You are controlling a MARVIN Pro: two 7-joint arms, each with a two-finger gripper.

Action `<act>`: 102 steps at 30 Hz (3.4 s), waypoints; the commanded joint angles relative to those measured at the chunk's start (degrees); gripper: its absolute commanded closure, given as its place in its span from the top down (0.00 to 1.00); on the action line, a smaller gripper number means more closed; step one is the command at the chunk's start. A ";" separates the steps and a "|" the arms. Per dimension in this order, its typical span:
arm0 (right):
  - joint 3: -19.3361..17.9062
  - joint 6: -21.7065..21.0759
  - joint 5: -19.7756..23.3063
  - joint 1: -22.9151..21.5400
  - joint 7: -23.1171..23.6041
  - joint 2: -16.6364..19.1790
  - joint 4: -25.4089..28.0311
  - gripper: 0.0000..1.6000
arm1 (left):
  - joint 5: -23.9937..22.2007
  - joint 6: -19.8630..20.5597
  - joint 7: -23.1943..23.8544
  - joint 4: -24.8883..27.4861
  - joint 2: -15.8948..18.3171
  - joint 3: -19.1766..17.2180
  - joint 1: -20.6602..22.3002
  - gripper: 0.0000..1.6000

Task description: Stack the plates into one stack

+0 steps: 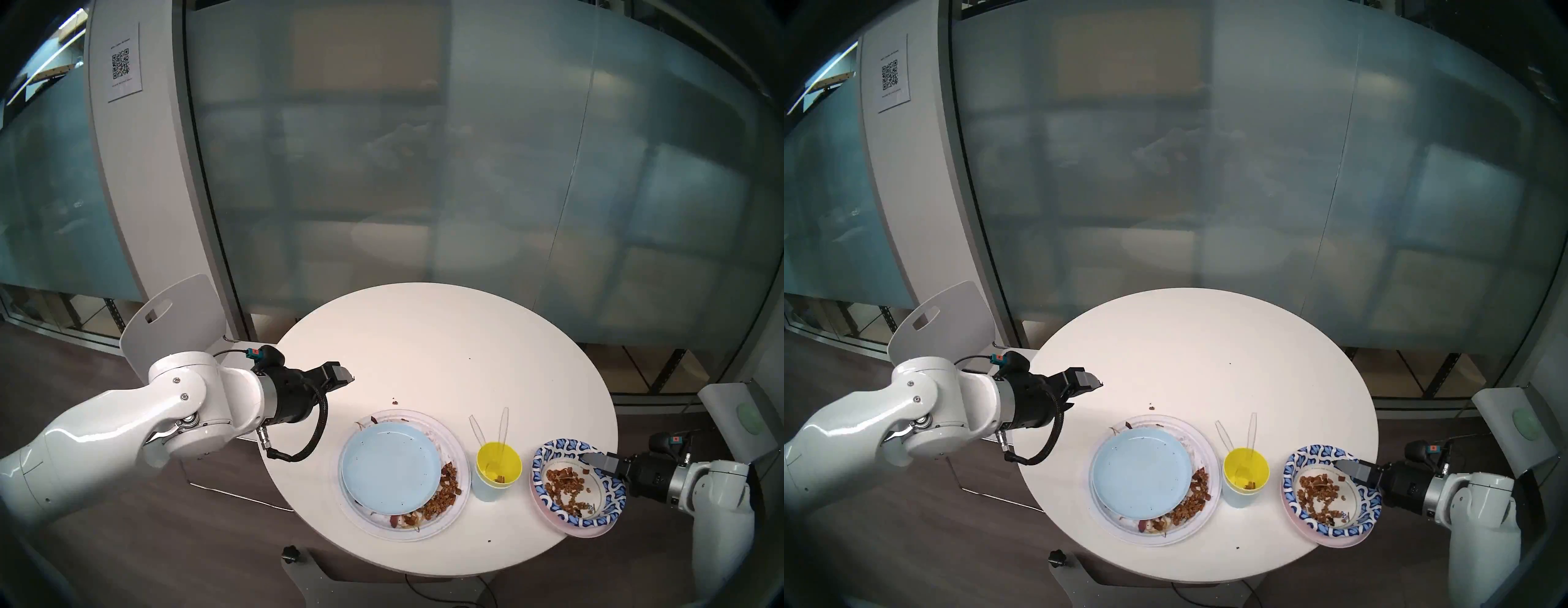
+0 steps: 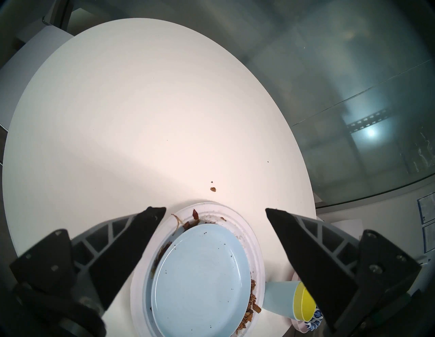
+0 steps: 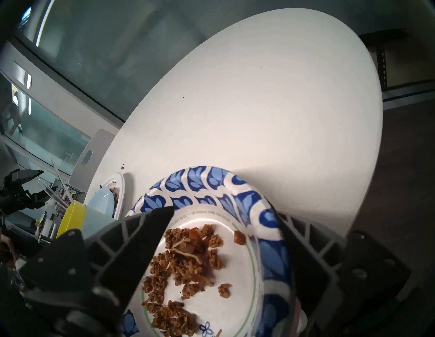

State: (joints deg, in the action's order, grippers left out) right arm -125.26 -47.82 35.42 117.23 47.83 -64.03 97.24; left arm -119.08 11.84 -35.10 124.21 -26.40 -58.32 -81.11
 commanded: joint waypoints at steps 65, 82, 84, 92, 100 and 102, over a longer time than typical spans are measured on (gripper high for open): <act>-15.61 -1.21 -1.85 16.54 3.79 -8.95 15.61 0.89 | -0.08 -0.32 0.51 0.63 0.38 -0.03 0.93 1.00; -16.90 1.97 -1.93 23.21 5.31 -18.72 20.06 0.80 | -0.13 -0.39 0.54 0.63 0.46 0.12 1.05 1.00; -16.83 2.30 -1.96 23.33 5.27 -19.31 19.82 0.78 | -0.14 -0.40 0.55 0.63 0.47 0.13 1.06 1.00; -16.25 3.76 -2.43 23.25 5.26 -20.01 17.97 0.69 | -0.15 -0.43 0.58 0.63 0.51 0.18 1.09 1.00; -15.30 4.05 -2.69 21.63 4.81 -19.09 15.09 0.69 | -0.17 -0.47 0.61 0.64 0.55 0.25 1.15 1.00; -15.11 4.15 -2.79 21.35 4.71 -18.91 14.73 0.68 | -0.17 -0.47 0.61 0.64 0.56 0.25 1.15 1.00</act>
State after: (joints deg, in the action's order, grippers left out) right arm -140.98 -44.33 32.81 140.13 52.87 -83.76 113.04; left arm -119.34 11.38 -34.82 124.22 -25.91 -57.53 -80.47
